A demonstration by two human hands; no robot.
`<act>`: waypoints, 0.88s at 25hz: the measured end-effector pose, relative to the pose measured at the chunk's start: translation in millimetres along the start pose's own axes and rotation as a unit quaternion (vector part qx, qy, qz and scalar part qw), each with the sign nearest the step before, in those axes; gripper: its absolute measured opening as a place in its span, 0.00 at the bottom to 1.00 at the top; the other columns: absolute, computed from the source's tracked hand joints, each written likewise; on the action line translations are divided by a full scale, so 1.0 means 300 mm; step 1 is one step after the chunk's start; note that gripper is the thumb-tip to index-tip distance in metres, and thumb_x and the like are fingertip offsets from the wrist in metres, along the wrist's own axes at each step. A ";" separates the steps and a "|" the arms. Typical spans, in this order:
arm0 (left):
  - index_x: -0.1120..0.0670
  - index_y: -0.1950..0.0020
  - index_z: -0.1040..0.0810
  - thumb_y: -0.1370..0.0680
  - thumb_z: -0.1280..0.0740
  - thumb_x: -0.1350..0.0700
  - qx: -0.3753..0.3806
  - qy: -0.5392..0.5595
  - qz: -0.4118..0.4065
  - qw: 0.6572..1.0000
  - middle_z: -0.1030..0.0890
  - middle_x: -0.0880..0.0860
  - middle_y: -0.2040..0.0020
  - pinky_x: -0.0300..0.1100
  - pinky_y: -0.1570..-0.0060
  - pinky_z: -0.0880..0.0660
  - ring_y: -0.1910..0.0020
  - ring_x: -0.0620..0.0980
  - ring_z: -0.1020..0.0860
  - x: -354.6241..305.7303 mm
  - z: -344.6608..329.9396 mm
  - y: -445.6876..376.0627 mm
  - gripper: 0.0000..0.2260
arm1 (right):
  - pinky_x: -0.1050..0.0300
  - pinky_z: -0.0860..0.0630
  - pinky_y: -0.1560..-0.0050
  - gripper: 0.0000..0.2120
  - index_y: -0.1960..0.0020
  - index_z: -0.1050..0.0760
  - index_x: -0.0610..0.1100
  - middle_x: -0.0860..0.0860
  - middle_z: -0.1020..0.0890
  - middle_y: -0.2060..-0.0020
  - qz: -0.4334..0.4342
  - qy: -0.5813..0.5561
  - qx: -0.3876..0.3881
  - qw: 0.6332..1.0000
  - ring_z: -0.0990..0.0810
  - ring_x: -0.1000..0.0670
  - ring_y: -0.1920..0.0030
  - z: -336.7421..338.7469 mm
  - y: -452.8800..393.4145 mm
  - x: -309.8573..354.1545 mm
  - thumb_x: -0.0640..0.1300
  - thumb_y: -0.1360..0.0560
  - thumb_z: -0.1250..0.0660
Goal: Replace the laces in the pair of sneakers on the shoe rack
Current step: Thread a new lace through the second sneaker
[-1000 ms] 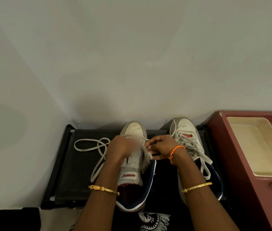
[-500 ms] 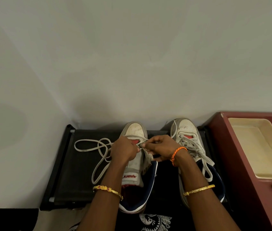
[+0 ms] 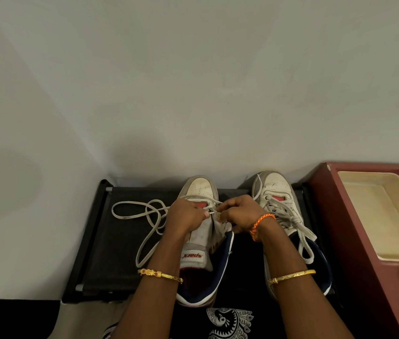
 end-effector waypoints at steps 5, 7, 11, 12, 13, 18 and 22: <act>0.61 0.38 0.24 0.29 0.27 0.56 -0.025 0.010 0.024 0.999 0.23 0.57 0.42 0.45 0.48 0.25 0.44 0.55 0.24 0.004 0.005 0.012 0.21 | 0.67 0.30 0.80 0.07 0.50 0.22 0.34 0.47 0.25 0.71 0.000 -0.042 -0.002 0.999 0.26 0.56 0.77 -0.004 -0.008 -0.002 0.31 0.26 0.36; 0.61 0.37 0.27 0.29 0.27 0.57 -0.026 0.020 0.030 0.999 0.23 0.57 0.41 0.46 0.47 0.24 0.44 0.56 0.24 0.007 0.004 0.014 0.23 | 0.66 0.29 0.79 0.06 0.51 0.22 0.35 0.47 0.25 0.71 -0.002 -0.061 0.000 0.998 0.27 0.58 0.81 -0.006 -0.013 -0.005 0.34 0.24 0.36; 0.61 0.36 0.27 0.29 0.27 0.58 -0.034 0.019 0.030 0.999 0.24 0.58 0.40 0.47 0.43 0.25 0.42 0.56 0.25 0.003 0.006 0.017 0.24 | 0.66 0.29 0.80 0.07 0.50 0.22 0.31 0.46 0.25 0.72 0.020 -0.027 -0.011 0.999 0.26 0.59 0.81 -0.004 -0.016 0.000 0.35 0.23 0.36; 0.61 0.35 0.28 0.29 0.27 0.58 -0.032 0.016 0.031 0.999 0.24 0.58 0.39 0.47 0.43 0.25 0.41 0.57 0.25 0.002 0.007 0.017 0.24 | 0.66 0.29 0.80 0.08 0.50 0.22 0.31 0.46 0.24 0.71 0.026 -0.014 -0.013 0.999 0.25 0.58 0.80 -0.004 -0.017 0.004 0.35 0.23 0.36; 0.61 0.35 0.28 0.29 0.27 0.58 -0.028 0.015 0.031 0.999 0.24 0.58 0.39 0.46 0.42 0.25 0.41 0.56 0.25 0.005 0.006 0.014 0.24 | 0.66 0.28 0.79 0.08 0.50 0.21 0.32 0.46 0.24 0.70 0.028 -0.004 -0.012 1.000 0.24 0.56 0.77 -0.003 -0.017 0.006 0.35 0.23 0.37; 0.60 0.37 0.25 0.30 0.27 0.58 -0.039 0.005 0.023 0.999 0.22 0.57 0.42 0.45 0.48 0.23 0.45 0.55 0.23 0.013 -0.010 -0.001 0.22 | 0.66 0.28 0.79 0.07 0.52 0.22 0.33 0.45 0.24 0.69 0.023 -0.003 -0.006 1.000 0.24 0.53 0.74 -0.003 -0.024 0.003 0.34 0.23 0.37; 0.57 0.43 0.21 0.33 0.26 0.52 -0.025 -0.012 0.013 1.000 0.20 0.55 0.47 0.53 0.49 0.22 0.50 0.55 0.22 0.017 -0.035 -0.020 0.21 | 0.65 0.27 0.79 0.06 0.59 0.24 0.38 0.46 0.24 0.71 0.012 -0.056 0.005 0.998 0.25 0.59 0.80 -0.010 -0.041 -0.014 0.34 0.23 0.36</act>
Point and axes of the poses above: each hand's wrist, its own y-axis away from the middle knuckle, its own z-axis out of the back of the hand, x = y × z, the point moved 7 cm from there along -y, towards the middle knuckle
